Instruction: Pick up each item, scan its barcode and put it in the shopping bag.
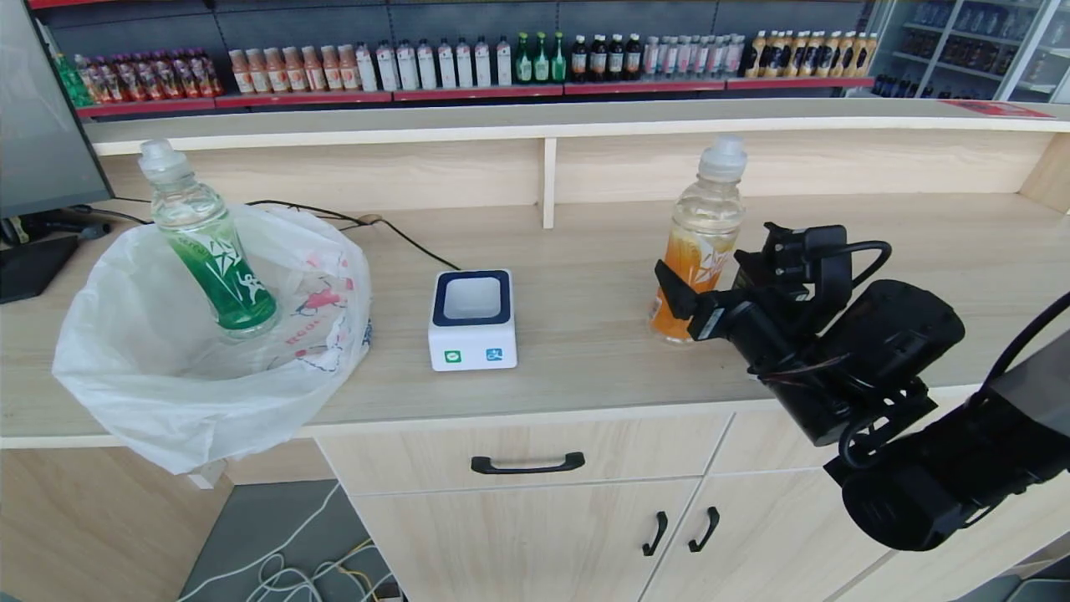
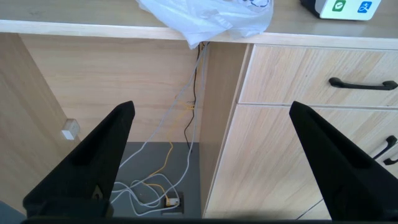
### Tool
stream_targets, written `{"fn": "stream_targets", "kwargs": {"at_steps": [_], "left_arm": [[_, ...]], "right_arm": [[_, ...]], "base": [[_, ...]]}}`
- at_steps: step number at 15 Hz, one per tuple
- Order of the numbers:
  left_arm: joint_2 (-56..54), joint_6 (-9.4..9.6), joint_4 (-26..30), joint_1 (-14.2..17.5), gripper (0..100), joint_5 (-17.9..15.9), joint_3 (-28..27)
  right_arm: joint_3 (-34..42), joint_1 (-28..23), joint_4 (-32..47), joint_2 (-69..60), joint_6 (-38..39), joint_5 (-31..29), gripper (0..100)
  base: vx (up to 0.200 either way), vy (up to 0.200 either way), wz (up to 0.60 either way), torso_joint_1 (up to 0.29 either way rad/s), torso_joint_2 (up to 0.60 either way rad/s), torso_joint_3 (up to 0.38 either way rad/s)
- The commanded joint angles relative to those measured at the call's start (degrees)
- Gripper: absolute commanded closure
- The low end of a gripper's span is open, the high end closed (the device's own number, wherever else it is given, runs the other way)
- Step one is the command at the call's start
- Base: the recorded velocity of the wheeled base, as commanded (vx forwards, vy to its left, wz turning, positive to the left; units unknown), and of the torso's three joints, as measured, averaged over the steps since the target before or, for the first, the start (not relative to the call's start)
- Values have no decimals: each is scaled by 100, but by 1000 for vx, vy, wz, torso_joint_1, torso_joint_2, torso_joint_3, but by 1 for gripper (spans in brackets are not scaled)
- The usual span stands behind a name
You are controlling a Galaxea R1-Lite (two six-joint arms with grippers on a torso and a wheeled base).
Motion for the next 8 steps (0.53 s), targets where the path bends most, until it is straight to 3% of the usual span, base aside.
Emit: {"fn": "stream_targets", "kwargs": {"at_steps": [1, 8], "left_arm": [[-2, 2, 0, 0, 0, 1, 1], [-2, -7, 0, 0, 0, 1, 1]], "right_arm": [[-144, -3, 45, 50, -2, 0, 0], [-997, -82, 739, 314, 42, 0, 0]], "base": [[0, 0, 0, 0, 0, 0], [0, 0, 0, 0, 0, 0]]}}
